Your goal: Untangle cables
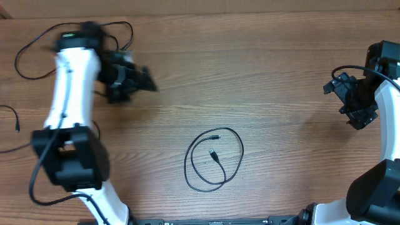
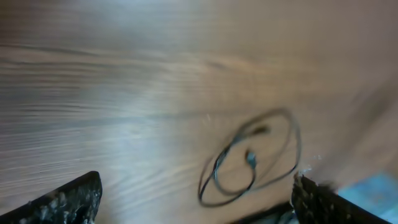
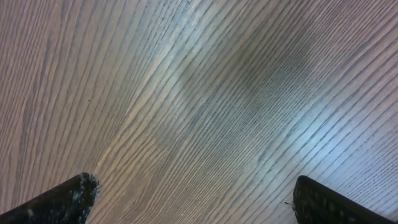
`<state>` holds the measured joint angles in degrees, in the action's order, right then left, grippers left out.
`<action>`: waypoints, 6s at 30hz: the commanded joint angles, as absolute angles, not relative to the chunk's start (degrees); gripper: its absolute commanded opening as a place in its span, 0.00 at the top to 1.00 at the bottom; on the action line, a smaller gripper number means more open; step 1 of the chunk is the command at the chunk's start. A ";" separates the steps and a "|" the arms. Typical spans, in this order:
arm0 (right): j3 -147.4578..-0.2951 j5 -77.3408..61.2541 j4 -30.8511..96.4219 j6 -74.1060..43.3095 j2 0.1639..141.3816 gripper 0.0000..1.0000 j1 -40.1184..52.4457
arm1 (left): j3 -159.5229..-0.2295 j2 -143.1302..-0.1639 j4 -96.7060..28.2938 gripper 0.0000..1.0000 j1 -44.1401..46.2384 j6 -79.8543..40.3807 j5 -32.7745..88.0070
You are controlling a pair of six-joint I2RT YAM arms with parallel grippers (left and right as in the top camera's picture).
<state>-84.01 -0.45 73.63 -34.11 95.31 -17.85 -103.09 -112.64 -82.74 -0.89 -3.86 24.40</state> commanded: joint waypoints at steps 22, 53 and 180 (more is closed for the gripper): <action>-85.58 -0.03 73.54 -34.28 95.48 0.00 -17.76 | -76.12 -113.14 -62.35 0.26 36.71 -6.48 4.51; -85.58 -0.05 73.54 -34.28 95.48 0.00 -17.76 | -84.01 -111.07 -59.79 0.96 28.12 -23.20 -12.45; -85.58 -0.03 73.54 -34.28 95.48 0.00 -17.76 | -99.90 -121.51 -64.64 0.14 8.01 -3.64 9.41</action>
<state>-84.01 -0.45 73.65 -34.13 95.31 -17.87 -99.26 -121.32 -66.13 7.75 -8.67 6.28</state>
